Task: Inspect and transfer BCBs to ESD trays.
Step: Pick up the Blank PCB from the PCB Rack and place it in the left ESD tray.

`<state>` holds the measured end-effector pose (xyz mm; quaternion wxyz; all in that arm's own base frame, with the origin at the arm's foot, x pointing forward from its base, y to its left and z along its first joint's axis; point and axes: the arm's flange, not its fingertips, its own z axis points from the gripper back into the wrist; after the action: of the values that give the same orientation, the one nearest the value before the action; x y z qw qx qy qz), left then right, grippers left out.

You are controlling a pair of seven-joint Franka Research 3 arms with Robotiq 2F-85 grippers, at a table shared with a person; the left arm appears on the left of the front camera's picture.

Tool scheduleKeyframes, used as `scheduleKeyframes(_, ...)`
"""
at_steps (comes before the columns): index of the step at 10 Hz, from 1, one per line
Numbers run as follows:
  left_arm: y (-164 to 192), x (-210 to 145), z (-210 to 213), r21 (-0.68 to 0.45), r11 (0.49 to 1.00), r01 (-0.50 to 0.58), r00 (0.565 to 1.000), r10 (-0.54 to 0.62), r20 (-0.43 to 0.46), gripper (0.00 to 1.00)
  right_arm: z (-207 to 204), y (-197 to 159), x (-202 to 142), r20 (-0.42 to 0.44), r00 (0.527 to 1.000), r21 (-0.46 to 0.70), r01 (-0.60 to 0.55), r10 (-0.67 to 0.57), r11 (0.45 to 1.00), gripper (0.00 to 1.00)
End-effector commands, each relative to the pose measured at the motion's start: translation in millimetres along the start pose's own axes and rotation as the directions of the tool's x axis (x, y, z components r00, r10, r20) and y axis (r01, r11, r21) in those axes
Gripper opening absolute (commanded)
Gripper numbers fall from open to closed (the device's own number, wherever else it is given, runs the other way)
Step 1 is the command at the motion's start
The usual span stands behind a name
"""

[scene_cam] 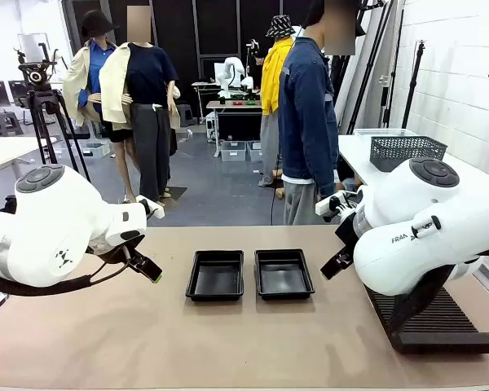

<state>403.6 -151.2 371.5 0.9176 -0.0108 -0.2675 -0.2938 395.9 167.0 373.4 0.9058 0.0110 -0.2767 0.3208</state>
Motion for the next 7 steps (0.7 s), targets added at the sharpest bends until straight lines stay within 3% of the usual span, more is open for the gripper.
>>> scheduleKeyframes(1, 0.0, 0.0, 0.0, 0.0, 1.0, 0.0, 1.0, 0.0, 0.0, 1.0, 0.0, 0.0, 0.0, 0.0, 1.0, 0.0, 0.0, 0.0, 1.0, 1.0)
scheduleKeyframes(7, 0.0, 0.0, 0.0, 0.0, 1.0, 0.0, 1.0, 0.0, 0.0, 1.0, 0.0, 0.0, 0.0, 0.0, 1.0, 0.0, 0.0, 0.0, 1.0, 1.0)
